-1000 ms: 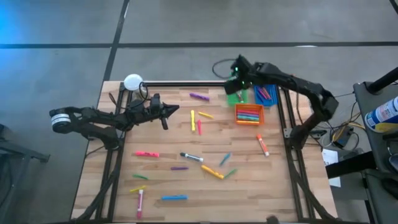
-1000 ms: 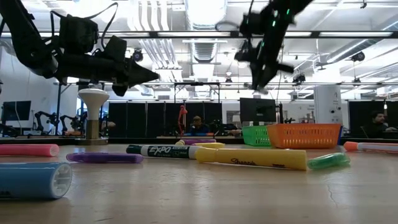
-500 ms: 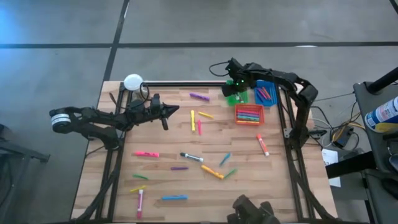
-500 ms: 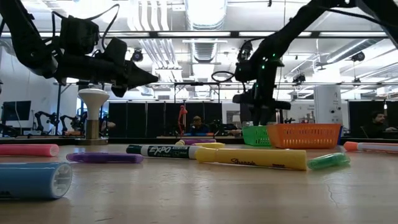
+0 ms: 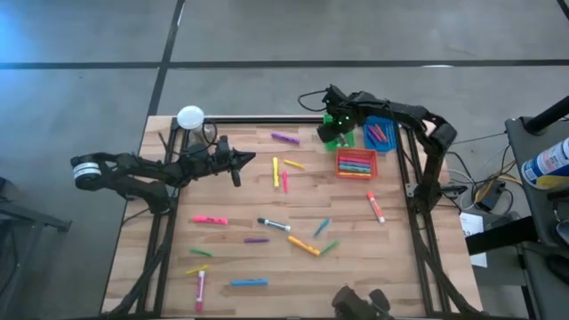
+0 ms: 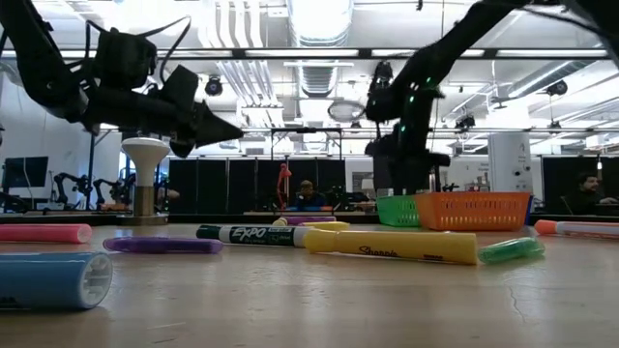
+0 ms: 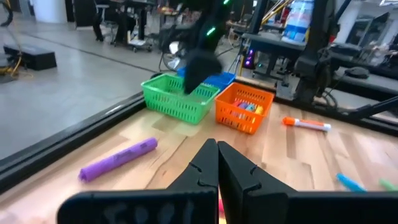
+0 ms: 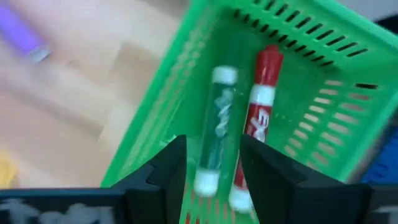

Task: Pick & Place Markers
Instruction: Put the top yellow highlighter pen into the orange bin

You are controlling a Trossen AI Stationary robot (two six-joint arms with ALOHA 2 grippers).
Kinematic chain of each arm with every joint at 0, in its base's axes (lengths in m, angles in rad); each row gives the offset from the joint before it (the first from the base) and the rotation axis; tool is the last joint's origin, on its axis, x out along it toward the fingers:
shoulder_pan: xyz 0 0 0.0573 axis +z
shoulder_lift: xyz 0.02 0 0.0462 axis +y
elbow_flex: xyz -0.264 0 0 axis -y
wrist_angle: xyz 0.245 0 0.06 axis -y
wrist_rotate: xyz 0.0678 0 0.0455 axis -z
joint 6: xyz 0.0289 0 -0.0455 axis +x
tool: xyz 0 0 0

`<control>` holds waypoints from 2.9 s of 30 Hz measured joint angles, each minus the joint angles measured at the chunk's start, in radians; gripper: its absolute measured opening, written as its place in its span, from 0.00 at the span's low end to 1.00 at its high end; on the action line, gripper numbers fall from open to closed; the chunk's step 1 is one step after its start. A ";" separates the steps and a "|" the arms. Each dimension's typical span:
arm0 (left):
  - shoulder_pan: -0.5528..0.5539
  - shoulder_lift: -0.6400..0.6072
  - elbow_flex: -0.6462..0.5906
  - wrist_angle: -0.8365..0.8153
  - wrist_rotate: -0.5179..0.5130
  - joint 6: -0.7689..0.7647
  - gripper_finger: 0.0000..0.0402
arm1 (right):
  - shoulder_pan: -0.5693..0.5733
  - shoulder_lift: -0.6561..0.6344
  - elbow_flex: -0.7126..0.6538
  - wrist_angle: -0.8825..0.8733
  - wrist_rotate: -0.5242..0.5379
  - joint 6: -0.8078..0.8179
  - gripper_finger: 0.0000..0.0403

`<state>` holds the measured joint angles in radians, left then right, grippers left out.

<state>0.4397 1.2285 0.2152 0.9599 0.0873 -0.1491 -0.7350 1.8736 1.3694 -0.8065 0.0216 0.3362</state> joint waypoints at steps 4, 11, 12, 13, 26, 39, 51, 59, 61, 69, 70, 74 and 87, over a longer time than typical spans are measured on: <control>0.000 0.000 -0.002 -0.055 -0.022 -0.011 0.00 | 0.046 -0.132 -0.127 0.087 -0.004 -0.084 0.27; 0.000 0.000 -0.003 -0.155 -0.024 -0.041 0.00 | 0.112 -0.402 -0.469 0.534 -0.004 -0.126 0.11; 0.000 0.000 0.001 -0.174 -0.025 -0.041 0.00 | 0.118 -0.435 -0.509 0.602 -0.004 -0.138 0.10; 0.000 0.000 0.007 -0.190 -0.026 -0.042 0.00 | 0.124 -0.467 -0.545 0.666 -0.004 -0.154 0.09; -0.034 0.005 0.205 -0.603 -0.182 -0.372 0.07 | 0.129 -0.630 -0.778 1.001 -0.003 -0.250 0.05; -0.102 0.323 0.680 -1.085 -0.287 -0.625 0.36 | 0.135 -0.630 -0.815 1.029 -0.004 -0.338 0.05; -0.124 0.562 0.966 -1.349 -0.399 -0.637 0.38 | 0.153 -0.631 -0.818 1.028 -0.006 -0.389 0.06; -0.101 0.630 1.009 -1.382 -0.322 -0.648 0.38 | 0.155 -0.631 -0.818 1.028 -0.007 -0.392 0.06; -0.096 0.641 1.009 -1.383 -0.323 -0.654 0.38 | 0.157 -0.631 -0.818 1.028 -0.007 -0.392 0.06; -0.089 0.643 1.009 -1.369 -0.311 -0.649 0.38 | 0.157 -0.631 -0.818 1.029 -0.007 -0.392 0.06; -0.089 0.649 1.009 -1.367 -0.308 -0.649 0.38 | 0.157 -0.631 -0.818 1.029 -0.007 -0.392 0.06; -0.084 0.690 1.008 -1.357 -0.291 -0.654 0.38 | 0.157 -0.631 -0.818 1.029 -0.007 -0.392 0.06; -0.080 0.705 1.009 -1.364 -0.316 -0.611 0.30 | 0.166 -0.631 -0.818 1.029 -0.006 -0.400 0.06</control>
<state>0.3592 1.9331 1.2240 -0.4040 -0.2291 -0.7603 -0.5686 1.2430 0.5514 0.2227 0.0151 -0.0643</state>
